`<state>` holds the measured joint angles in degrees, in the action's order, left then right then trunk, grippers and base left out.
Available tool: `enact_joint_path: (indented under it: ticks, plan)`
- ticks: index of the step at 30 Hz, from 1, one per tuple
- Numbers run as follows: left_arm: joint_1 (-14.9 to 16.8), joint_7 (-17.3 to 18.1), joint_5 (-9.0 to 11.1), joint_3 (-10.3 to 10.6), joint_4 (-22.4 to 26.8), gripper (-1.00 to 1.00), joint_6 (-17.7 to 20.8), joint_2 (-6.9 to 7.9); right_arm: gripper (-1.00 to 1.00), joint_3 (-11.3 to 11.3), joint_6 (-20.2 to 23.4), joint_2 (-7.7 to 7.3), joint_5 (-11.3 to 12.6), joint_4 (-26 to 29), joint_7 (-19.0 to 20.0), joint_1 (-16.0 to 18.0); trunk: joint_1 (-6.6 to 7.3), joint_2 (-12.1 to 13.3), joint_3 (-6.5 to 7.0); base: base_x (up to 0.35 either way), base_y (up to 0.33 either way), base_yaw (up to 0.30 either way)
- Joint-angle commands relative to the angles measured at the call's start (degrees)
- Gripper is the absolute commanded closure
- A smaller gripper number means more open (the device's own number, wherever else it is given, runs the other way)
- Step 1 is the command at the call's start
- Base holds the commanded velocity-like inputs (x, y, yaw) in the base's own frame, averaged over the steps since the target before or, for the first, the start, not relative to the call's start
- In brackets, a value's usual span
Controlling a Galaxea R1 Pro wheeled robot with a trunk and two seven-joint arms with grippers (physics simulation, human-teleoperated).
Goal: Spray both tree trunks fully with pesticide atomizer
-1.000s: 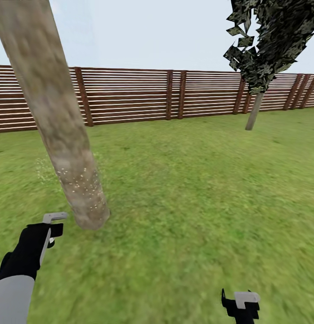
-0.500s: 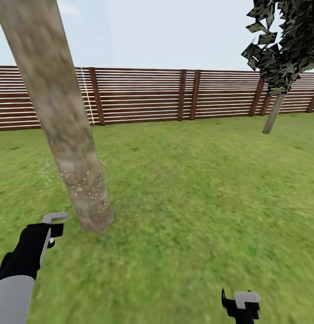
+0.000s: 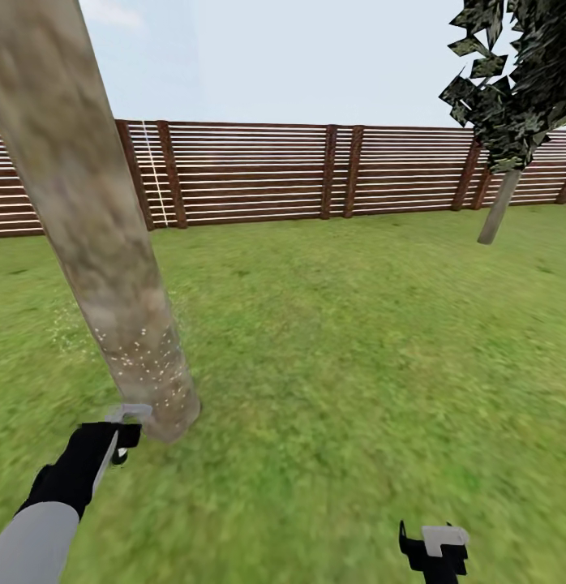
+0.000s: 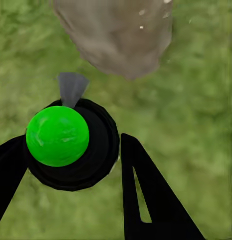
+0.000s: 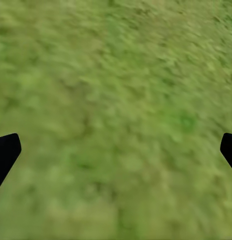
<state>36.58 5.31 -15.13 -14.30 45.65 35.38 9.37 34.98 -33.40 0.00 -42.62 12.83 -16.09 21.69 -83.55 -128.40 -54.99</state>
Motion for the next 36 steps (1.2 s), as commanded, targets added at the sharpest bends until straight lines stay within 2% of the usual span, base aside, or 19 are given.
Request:
enact_joint_path:
  ticks: [1, 3, 4, 5, 7, 9, 11, 12, 15, 16, 17, 18, 22, 24, 25, 28, 31, 32, 36]
  plan:
    - [-1.16, 1.93, -0.34, 1.65, 0.01, 1.00, -0.50, 0.40, -1.00, 0.00, 0.00, 0.00, 0.00, 0.00, 0.00, 0.02, 0.00, 0.00, 0.00, 0.020, 0.000, 0.000]
    - [-3.14, 9.28, -0.45, 2.36, 0.37, 1.00, -2.22, 1.81, -1.00, 0.00, 0.00, 0.07, -0.06, 0.06, 0.10, 0.02, 0.00, 0.00, 0.00, 0.006, 0.000, 0.000]
    - [-4.45, 15.78, -1.14, 2.51, 0.39, 1.00, -6.16, 3.39, -1.00, -0.07, 0.00, 0.12, -0.23, 0.13, 0.24, 0.02, 0.00, 0.00, 0.00, 0.002, 0.000, 0.000]
    - [-5.06, 20.29, -2.46, 2.56, 0.19, 1.00, -8.77, 4.33, -1.00, -0.16, 0.04, 0.18, -0.33, 0.15, 0.29, 0.02, 0.00, 0.00, 0.00, 0.000, 0.000, 0.000]
    - [-5.59, 29.68, -7.58, 2.53, -0.08, 1.00, -12.74, 6.35, -1.00, -0.60, 0.14, 0.23, -0.61, 0.35, 0.52, 0.02, 0.00, 0.00, 0.00, 0.000, 0.000, 0.000]
    - [-5.69, 36.62, -11.06, 2.52, 0.15, 1.00, -15.59, 6.91, -1.00, -5.38, 0.28, 0.24, -3.54, 0.72, 3.77, 0.20, 0.00, 0.00, 0.00, 0.000, 0.000, 0.000]
    - [-5.66, 41.70, -13.57, 2.66, 0.50, 1.00, -18.70, 6.96, -1.00, -9.58, 3.02, 0.32, -6.22, 1.51, 11.83, 4.15, 0.00, 0.00, 0.00, 0.000, 0.000, 0.000]
    - [-5.65, 42.39, -14.29, 3.16, 0.51, 1.00, -19.41, 6.97, -1.00, -10.02, 4.85, 0.38, -6.53, 1.75, 15.75, 5.89, 0.00, 0.00, 0.00, 0.000, 0.000, 0.000]
    - [-5.64, 43.11, -17.23, 8.67, -0.14, 1.00, -23.36, 6.99, -1.00, -10.55, 8.42, 0.43, -7.01, 4.77, 33.46, 9.98, 0.00, 0.00, 0.00, 0.000, 0.000, 0.000]
    - [-5.62, 43.31, -17.53, 9.93, -0.22, 1.00, -23.82, 7.00, -1.00, -10.81, 8.60, 0.48, -7.24, 6.13, 37.21, 10.22, 0.00, 0.00, 0.00, 0.000, 0.000, 0.000]
    - [-5.55, 45.53, -18.65, 12.85, -0.26, 1.00, -24.15, 7.03, -1.00, -12.71, 8.82, 0.69, -7.76, 8.62, 43.16, 10.41, 0.00, 0.00, 0.00, 0.000, 0.000, 0.000]
    - [-5.51, 47.52, -19.79, 14.78, -0.23, 1.00, -24.19, 7.05, -1.00, -14.05, 9.18, 1.15, -7.84, 10.08, 45.13, 10.44, 0.00, 0.00, 0.00, 0.000, 0.000, 0.000]
    - [-5.51, 50.11, -23.31, 17.47, -0.21, 1.00, -24.29, 6.47, -1.00, -15.95, 10.00, 2.24, -8.07, 11.39, 48.34, 10.48, 0.00, 0.00, 0.00, 0.000, 0.000, 0.000]
    - [-5.51, 50.28, -24.75, 21.36, -0.21, 1.00, -24.08, 6.07, -1.00, -18.41, 10.02, 2.48, -8.08, 11.47, 50.52, 10.50, 0.00, 0.00, 0.00, 0.000, 0.000, 0.000]
    - [-5.49, 50.30, -24.95, 23.53, -0.21, 1.00, -23.89, 5.67, 1.00, -19.28, 10.02, 2.80, -8.09, 11.58, 50.89, 10.49, 0.00, 0.00, 0.00, 0.000, 0.000, 0.000]
    - [-5.24, 50.23, -25.24, 26.03, -0.21, 1.00, -23.65, 4.01, 1.00, -20.56, 10.02, 4.43, -8.09, 11.86, 51.37, 10.52, 0.00, 0.00, 0.00, 0.000, 0.000, 0.000]
    - [-5.21, 50.16, -26.31, 26.39, -0.21, 1.00, -23.42, 2.16, 1.00, -26.39, 10.02, 6.51, -8.09, 12.02, 52.52, 10.48, 0.00, 0.00, 0.00, 0.000, 0.000, 0.000]
    - [-5.20, 50.15, -28.21, 26.42, -0.23, 1.00, -22.81, 0.80, 1.00, -27.59, 10.02, 7.54, -8.09, 12.03, 52.66, 10.48, 0.00, 0.00, 0.00, 0.000, 0.000, 0.000]
    - [-5.32, 50.10, -33.61, 26.35, -0.35, 1.00, -22.28, -3.11, 1.00, -28.18, 10.02, 10.00, -8.09, 12.12, 52.73, 10.48, 0.00, 0.00, 0.00, 0.000, 0.000, 0.000]
